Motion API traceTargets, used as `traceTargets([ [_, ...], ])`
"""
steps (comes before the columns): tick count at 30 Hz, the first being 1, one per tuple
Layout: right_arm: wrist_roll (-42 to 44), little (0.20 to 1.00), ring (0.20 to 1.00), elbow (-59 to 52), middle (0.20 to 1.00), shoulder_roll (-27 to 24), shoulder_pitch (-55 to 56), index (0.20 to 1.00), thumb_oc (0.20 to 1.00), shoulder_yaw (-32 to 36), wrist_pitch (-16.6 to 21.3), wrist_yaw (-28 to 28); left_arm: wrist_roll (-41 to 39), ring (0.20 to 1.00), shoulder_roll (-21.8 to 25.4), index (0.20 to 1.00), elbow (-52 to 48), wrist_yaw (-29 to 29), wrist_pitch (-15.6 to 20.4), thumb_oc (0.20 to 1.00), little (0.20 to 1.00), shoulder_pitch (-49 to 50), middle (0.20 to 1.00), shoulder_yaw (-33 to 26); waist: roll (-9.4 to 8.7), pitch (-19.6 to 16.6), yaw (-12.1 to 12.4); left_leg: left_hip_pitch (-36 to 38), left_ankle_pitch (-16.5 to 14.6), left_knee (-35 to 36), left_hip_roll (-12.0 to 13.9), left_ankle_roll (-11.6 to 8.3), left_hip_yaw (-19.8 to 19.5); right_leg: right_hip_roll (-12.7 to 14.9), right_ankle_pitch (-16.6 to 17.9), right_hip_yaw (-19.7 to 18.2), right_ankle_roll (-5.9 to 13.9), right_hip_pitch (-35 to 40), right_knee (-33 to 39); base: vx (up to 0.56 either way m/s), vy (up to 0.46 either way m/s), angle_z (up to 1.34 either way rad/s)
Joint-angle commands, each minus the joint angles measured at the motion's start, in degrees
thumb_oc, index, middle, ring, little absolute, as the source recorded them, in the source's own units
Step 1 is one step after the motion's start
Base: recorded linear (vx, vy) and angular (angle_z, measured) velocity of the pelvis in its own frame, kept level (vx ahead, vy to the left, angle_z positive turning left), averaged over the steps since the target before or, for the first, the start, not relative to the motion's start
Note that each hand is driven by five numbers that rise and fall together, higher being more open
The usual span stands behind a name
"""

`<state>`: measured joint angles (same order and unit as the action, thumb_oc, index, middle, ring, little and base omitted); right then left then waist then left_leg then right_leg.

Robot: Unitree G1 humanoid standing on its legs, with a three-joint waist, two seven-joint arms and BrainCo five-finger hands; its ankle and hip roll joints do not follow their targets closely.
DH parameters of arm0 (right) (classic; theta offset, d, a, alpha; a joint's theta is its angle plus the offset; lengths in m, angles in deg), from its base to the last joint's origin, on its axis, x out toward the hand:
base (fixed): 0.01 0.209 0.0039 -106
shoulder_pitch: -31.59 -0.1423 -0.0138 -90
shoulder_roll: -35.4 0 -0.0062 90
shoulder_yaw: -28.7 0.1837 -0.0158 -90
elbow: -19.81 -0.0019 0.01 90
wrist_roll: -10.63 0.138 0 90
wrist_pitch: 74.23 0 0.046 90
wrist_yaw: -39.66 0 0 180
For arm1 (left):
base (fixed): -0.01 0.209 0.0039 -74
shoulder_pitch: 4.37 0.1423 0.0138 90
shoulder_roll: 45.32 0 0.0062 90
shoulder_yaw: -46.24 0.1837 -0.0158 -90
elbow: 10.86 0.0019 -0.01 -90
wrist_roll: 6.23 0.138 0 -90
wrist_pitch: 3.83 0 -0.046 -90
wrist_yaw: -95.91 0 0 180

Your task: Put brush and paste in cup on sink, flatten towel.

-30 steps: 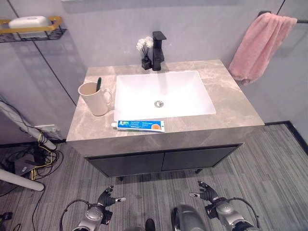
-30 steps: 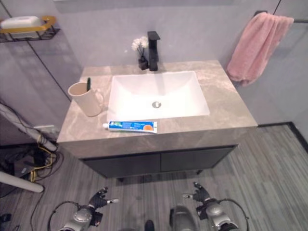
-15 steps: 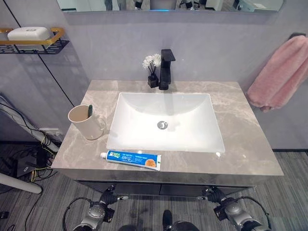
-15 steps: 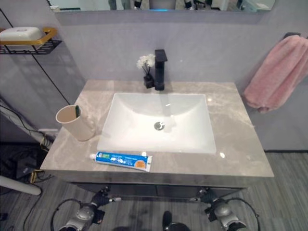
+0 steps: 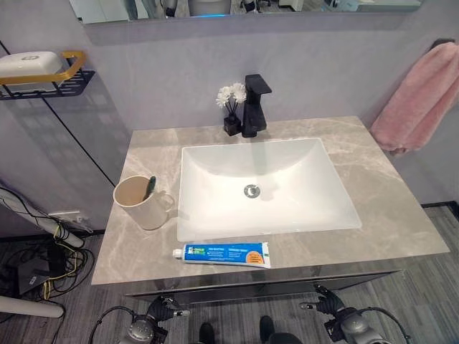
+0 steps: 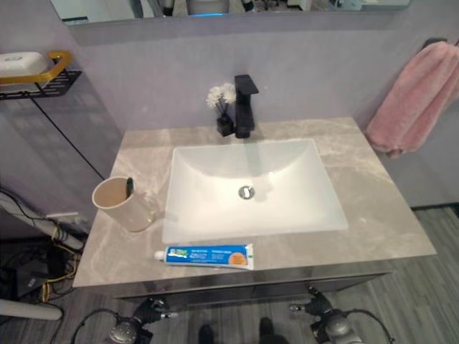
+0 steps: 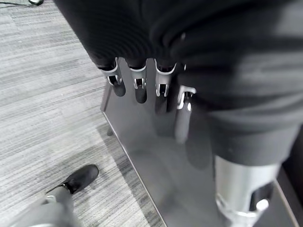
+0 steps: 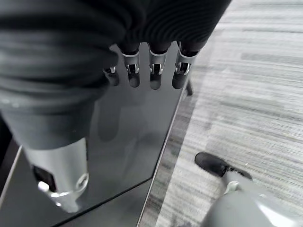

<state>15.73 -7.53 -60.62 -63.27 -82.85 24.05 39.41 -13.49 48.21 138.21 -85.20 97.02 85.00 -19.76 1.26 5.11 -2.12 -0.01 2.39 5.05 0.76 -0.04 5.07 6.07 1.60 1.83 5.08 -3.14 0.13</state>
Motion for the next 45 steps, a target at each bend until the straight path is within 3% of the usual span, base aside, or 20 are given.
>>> traceTargets([
  [1,-1.59,1.0,1.0,-2.98,1.0,-2.44,-1.95,1.0,1.0,-0.42,2.83,-1.69,4.89,1.0,7.96,1.0,-12.24,3.49,4.22,1.0,1.0,0.86,1.0,0.53,-1.05,-0.76,1.55,0.7,-1.7,-2.59,1.04,-1.37,-1.7,2.89,2.87,-1.79,3.87,0.97,-2.53,-0.02,0.039,0.03],
  [6,-5.62,1.0,1.0,0.85,1.0,-2.67,-2.04,1.0,1.0,-2.7,3.5,-3.34,12.58,1.0,16.57,1.0,-21.24,7.56,6.02,1.0,1.0,9.05,1.0,1.49,-0.94,-0.55,3.37,0.96,-1.17,-1.01,1.38,-1.75,-3.14,3.49,2.64,0.54,4.18,2.49,-0.13,-0.03,-0.004,0.09],
  [10,-5.7,1.0,1.0,2.07,1.0,-4.28,-1.4,1.0,1.0,-1.14,3.74,-3.27,7.15,1.0,28.1,1.0,-40.66,13.4,7.1,1.0,1.0,17.24,1.0,-2.07,-0.43,-0.42,4.57,0.32,-0.21,-0.97,1.72,-2.14,-4.32,3.43,2.91,1.81,4.01,2.86,0.6,-0.05,-0.023,0.17],
  [13,-7.39,1.0,1.0,3.08,1.0,-6.18,-0.75,1.0,1.0,-1.01,3.83,-4.0,-6.09,1.0,43.31,1.0,-66.74,21.68,6.12,1.0,1.0,25.24,1.0,-11.37,0.73,0.22,5.84,-0.56,0.6,-0.74,1.95,-2.42,-5.13,3.26,3.13,2.45,3.97,2.45,0.56,-0.06,-0.022,0.17],
  [15,-7.83,1.0,1.0,3.67,1.0,-6.21,-0.47,1.0,1.0,-1.43,3.74,-4.12,-9.69,1.0,46.1,1.0,-70.77,23.53,5.63,1.0,1.0,27.98,1.0,-14.45,0.86,0.33,5.83,-0.41,0.5,-0.62,2.05,-2.52,-5.28,3.16,2.9,2.6,3.98,2.6,0.58,-0.01,-0.021,0.12],
  [17,-11.22,1.0,1.0,5.92,1.0,-6.15,1.77,1.0,1.0,-3.24,3.19,-5.21,-24.8,1.0,53.58,1.0,-85.54,28.62,3.52,1.0,1.0,35.72,1.0,-25.55,1.46,0.09,6.06,-0.31,0.85,-0.23,2.34,-2.84,-5.75,2.97,3.09,2.98,3.96,2.97,1.09,-0.01,-0.049,0.22],
  [18,-12.11,1.0,1.0,6.32,1.0,-6.09,2.79,1.0,1.0,-3.54,3.13,-5.41,-28.01,1.0,54.64,1.0,-88.05,29.73,3.67,1.0,1.0,36.96,1.0,-28.33,1.53,-0.18,6.05,0.1,0.46,-0.12,2.44,-2.97,-5.96,2.94,2.73,3.3,3.99,3.58,1.35,-0.01,-0.059,0.12],
  [23,-11.83,1.0,1.0,5.74,1.0,-6.03,6.79,1.0,1.0,-1.82,3.33,-5.77,-31.84,1.0,56.34,1.0,-92.91,27.94,6.15,1.0,1.0,34.2,1.0,-36.47,1.4,-1.18,5.58,0.13,0.68,-0.05,2.72,-3.26,-6.71,2.76,2.75,3.65,3.94,3.77,1.57,0.01,-0.033,0.11],
  [24,-11.31,1.0,1.0,5.78,1.0,-5.38,8.63,1.0,1.0,-1.01,3.17,-5.84,-30.25,1.0,56.2,1.0,-93.56,25.33,7.79,1.0,1.0,31.41,1.0,-40.02,1.28,-1.85,5.34,0.3,0.61,-0.05,2.92,-3.38,-6.59,2.6,2.66,3.49,3.88,4.05,1.75,0.03,-0.029,0.08],
  [27,-11.03,1.0,1.0,5.33,1.0,-4.71,10.53,1.0,1.0,-0.55,2.93,-6.31,-27.32,1.0,53.87,1.0,-93.22,21.86,9.3,1.0,1.0,27.4,1.0,-41.91,1.09,-2.27,4.75,0.74,0.2,-0.05,2.93,-3.4,-6.24,2.4,2.62,2.88,3.83,4.05,1.94,0.0,0.0,0.0],
  [32,-10.74,1.0,1.0,6.63,1.0,-4.17,12.29,1.0,1.0,1.0,2.27,-6.24,-15.41,1.0,50.66,1.0,-91.44,16.66,11.01,1.0,1.0,20.67,1.0,-37.63,1.14,-2.43,3.37,1.81,-0.91,-0.05,3.16,-3.33,-5.4,2.27,2.32,1.73,3.77,4.38,2.26,0.03,0.008,-0.06],
  [37,-10.43,1.0,1.0,7.24,1.0,-4.51,11.67,1.0,1.0,1.75,2.09,-5.86,-6.98,1.0,49.67,1.0,-90.08,14.97,11.31,1.0,1.0,16.75,1.0,-32.04,1.37,-1.65,2.58,2.52,-1.72,-0.27,3.34,-3.09,-4.03,2.05,2.16,0.29,3.79,4.16,2.06,0.01,0.01,-0.15],
  [45,-9.77,1.0,1.0,7.19,1.0,-5.35,11.17,1.0,1.0,2.57,1.7,-5.53,-5.6,1.0,48.22,1.0,-90.95,17.14,10.37,1.0,1.0,17.29,1.0,-29.14,1.6,-0.96,1.66,3.5,-2.58,-0.36,3.94,-2.97,-1.7,1.41,2.41,-2.11,3.77,3.72,2.66,0.02,0.001,-0.23],
])
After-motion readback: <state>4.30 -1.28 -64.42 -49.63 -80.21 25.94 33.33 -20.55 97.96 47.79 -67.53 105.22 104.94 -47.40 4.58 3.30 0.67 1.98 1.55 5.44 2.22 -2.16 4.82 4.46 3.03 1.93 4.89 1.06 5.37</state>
